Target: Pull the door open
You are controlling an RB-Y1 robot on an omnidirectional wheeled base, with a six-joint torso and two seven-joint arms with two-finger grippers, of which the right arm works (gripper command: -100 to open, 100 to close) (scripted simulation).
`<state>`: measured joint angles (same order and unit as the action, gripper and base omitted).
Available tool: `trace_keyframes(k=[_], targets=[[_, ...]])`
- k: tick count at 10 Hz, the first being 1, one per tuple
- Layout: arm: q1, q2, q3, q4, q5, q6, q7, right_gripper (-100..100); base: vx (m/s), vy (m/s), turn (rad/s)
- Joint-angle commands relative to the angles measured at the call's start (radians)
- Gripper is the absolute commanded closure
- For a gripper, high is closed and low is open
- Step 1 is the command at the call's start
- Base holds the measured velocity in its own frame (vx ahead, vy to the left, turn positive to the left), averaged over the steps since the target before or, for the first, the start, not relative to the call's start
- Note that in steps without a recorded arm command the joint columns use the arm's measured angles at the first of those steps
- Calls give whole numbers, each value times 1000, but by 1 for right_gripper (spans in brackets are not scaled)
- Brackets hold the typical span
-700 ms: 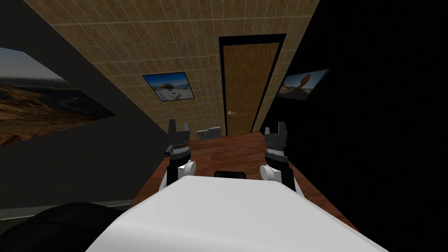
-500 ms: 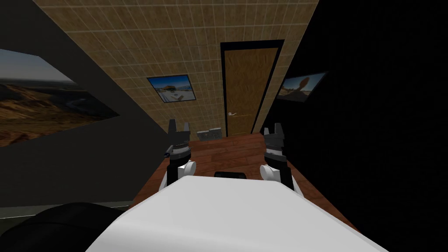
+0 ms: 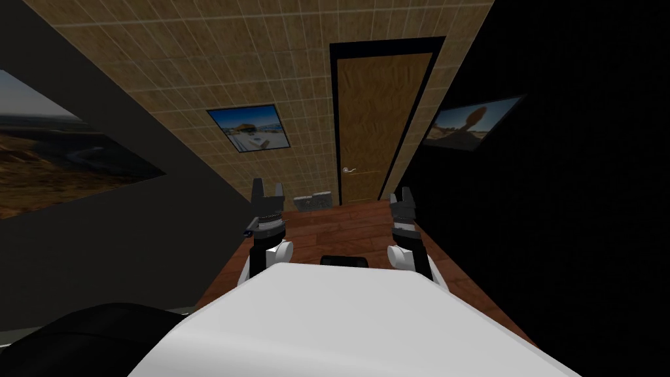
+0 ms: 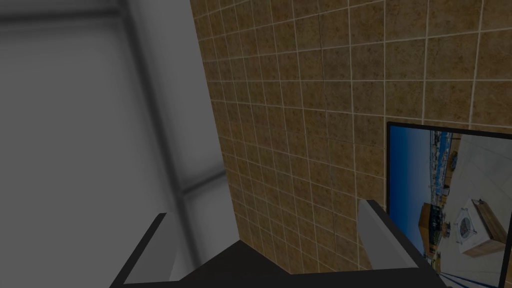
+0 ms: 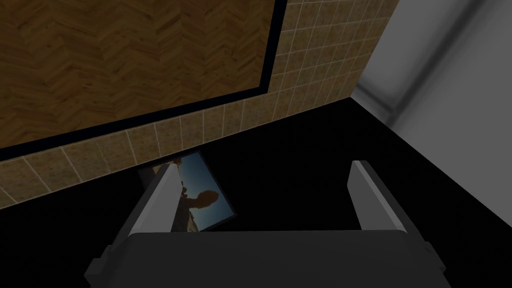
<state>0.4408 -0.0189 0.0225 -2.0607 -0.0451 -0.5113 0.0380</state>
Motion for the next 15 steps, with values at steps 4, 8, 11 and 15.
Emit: trace_keyframes(k=[4, 8, 11, 15], targets=[[-37, -23, -4, 82, 14, -9, -17, -100, 99, 17, 18], [-72, -43, -11, 159, 24, -18, -34, -100, 90, 10, 21], [-99, -58, -16, 221, 33, -26, -47, -100, 89, 18, 21], [-139, -77, -23, 307, 45, -37, -65, -100, 103, 22, 23]])
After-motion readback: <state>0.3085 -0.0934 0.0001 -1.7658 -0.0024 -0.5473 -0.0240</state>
